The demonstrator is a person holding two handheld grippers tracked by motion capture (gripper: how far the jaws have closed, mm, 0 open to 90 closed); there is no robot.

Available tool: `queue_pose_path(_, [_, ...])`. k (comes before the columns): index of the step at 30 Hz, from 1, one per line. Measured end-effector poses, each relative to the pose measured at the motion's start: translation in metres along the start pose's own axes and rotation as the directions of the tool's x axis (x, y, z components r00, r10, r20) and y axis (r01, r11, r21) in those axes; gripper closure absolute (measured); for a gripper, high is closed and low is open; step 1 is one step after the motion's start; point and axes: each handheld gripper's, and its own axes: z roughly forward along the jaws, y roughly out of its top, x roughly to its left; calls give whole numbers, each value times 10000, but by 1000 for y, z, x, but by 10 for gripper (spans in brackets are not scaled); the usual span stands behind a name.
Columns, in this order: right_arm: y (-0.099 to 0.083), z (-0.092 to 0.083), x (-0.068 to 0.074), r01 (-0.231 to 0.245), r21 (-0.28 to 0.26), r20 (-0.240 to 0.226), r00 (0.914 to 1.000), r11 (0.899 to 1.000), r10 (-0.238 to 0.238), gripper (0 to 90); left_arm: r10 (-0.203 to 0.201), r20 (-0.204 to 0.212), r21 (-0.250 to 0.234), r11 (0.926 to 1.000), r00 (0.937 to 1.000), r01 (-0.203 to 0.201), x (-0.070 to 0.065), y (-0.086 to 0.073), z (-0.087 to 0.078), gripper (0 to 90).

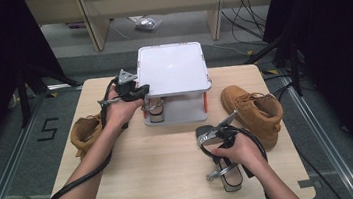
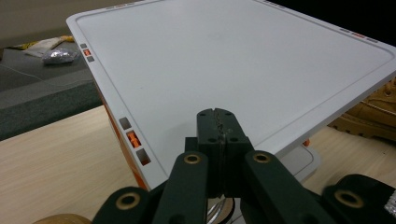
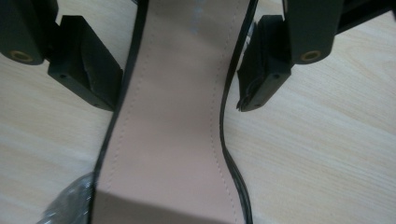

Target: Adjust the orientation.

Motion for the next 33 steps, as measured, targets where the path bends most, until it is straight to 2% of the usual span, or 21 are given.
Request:
queue_pose_path(1, [0,3,0,-51,-128,217,9997,9999,54,321,-7,-4,-1,10000,10000,7,0,0,0,890])
queue_pose_path(2, [1,2,0,54,44,114,9999,10000,-55,321,-15,-11,-4,10000,10000,15,0,0,0,890])
queue_pose_path(3, [2,5,-3,377,-236,242,9990,9990,-371,321,-21,-18,-15,10000,10000,21,0,0,0,890])
queue_pose_path(4, [2,5,0,0,-81,191,9998,10000,1,321,-36,-13,-25,10000,10000,36,0,0,0,890])
queue_pose_path(6, [4,6,-1,42,208,6,10000,9998,-43,327,-40,-5,-22,10000,10000,40,0,0,0,890])
queue_pose_path(8, [5,9,-1,-39,96,126,9999,9999,38,329,-20,-4,-10,10000,10000,20,0,0,0,890])
queue_pose_path(10, [7,9,-2,8,393,-38,10000,9992,-6,329,-24,0,-9,10000,10000,24,0,0,0,890])
queue_pose_path(11, [6,11,-1,-42,220,111,9999,9997,40,329,-27,1,-10,10000,10000,27,0,0,0,890])
queue_pose_path(12, [7,10,-1,87,420,20,10000,9991,-88,331,-25,3,-7,10000,10000,25,0,0,0,890])
queue_pose_path(13, [8,10,0,46,498,165,9998,9987,-55,332,-34,3,-6,10000,10000,34,0,0,0,890])
queue_pose_path(15, [9,11,0,-23,628,105,9999,9980,17,337,-35,-3,-10,10000,10000,35,0,0,0,890])
queue_pose_path(20, [9,11,0,-170,506,195,9997,9986,160,370,-40,-2,-22,10000,10000,40,0,0,0,890])
queue_pose_path(23, [8,7,0,51,621,371,9993,9981,-74,418,29,3,12,10000,10000,-29,0,0,0,890])
queue_pose_path(24, [7,8,0,152,354,476,9987,9993,-169,423,122,3,100,9999,9999,-122,1,0,-1,890])
queue_pose_path(25, [7,7,0,158,372,468,9988,9992,-176,424,-1,9,2,10000,10000,1,0,0,0,890])
queue_pose_path(28, [7,7,-1,-127,307,266,9996,9994,119,426,-26,-7,-5,10000,10000,26,0,0,0,890])
queue_pose_path(29, [7,9,-3,377,53,212,9991,9993,-378,425,-34,-8,-12,10000,10000,34,0,0,0,890])
queue_pose_path(30, [8,9,-5,816,71,119,9966,9966,-817,426,-27,-5,-6,10000,10000,27,0,0,0,890])
queue_pose_path(31, [7,8,2,-62,168,249,9997,9998,58,426,0,5,-1,10000,10000,0,0,0,0,890])
queue_pose_path(32, [7,7,2,-13,306,70,10000,9995,10,426,11,4,4,10000,10000,-11,0,0,0,890])
queue_pose_path(33, [7,7,2,63,234,149,9999,9997,-66,427,21,0,10,10000,10000,-21,0,0,0,890])
